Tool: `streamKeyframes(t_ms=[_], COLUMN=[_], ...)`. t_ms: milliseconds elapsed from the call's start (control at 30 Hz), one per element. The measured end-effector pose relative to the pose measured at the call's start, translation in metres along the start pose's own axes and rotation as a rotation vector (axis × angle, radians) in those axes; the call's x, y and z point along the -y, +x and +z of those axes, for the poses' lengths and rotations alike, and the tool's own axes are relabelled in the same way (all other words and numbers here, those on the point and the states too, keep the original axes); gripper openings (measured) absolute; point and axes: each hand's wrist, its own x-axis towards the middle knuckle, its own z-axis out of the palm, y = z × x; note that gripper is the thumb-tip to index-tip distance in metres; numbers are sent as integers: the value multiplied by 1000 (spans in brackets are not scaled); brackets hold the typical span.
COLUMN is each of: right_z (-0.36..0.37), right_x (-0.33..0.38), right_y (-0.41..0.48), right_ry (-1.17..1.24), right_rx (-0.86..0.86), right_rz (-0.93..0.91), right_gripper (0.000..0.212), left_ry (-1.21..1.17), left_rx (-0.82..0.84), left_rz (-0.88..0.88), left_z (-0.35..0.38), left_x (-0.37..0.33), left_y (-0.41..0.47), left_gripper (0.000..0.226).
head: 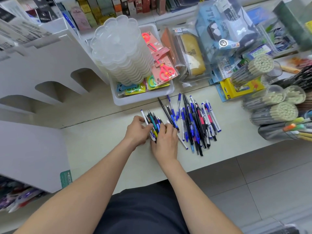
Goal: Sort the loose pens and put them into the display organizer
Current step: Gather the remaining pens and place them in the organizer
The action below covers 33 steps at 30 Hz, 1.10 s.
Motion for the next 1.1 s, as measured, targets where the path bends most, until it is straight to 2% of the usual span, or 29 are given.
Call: streamKeyframes(t_ms=[167, 300, 433, 500, 567, 633, 733, 867, 967, 1000, 1033, 1100], right_z=[1, 7, 6, 5, 7, 11, 14, 10, 16, 21, 21, 30], right_x=[10, 28, 38, 35, 31, 31, 36, 50, 46, 42, 40, 26], right_y=[3, 8, 11, 12, 12, 10, 10, 8, 11, 14, 14, 18], right_ry=[62, 93, 108, 84, 79, 28, -18, -10, -68, -110, -169, -396], right_rx=[16, 46, 93, 114, 119, 84, -3, 145, 212, 230, 251, 112], right_rz=[88, 160, 238, 220, 191, 152, 190, 227, 179, 152, 109, -107], right_gripper=[86, 69, 54, 57, 65, 63, 48, 32, 25, 27, 38, 72], left_ry=[112, 125, 226, 222, 182, 89, -38, -103, -211, -252, -293, -372], left_rx=[-81, -14, 10, -41, -123, -175, -97, -64, 20, 39, 51, 74], left_rz=[18, -14, -69, -88, -74, -93, -142, -162, -140, -142, -150, -180], left_z=[5, 1, 0, -2, -6, -12, -16, -16, -18, -19, -20, -22], left_x=[10, 10, 5, 5, 8, 15, 28, 45, 44, 44, 46, 48], left_y=[5, 0, -10, -14, -14, -14, -13, -20, -35, -36, -36, -35], left_gripper=[20, 8, 21, 21, 11, 6, 4, 2, 23, 28, 28, 18])
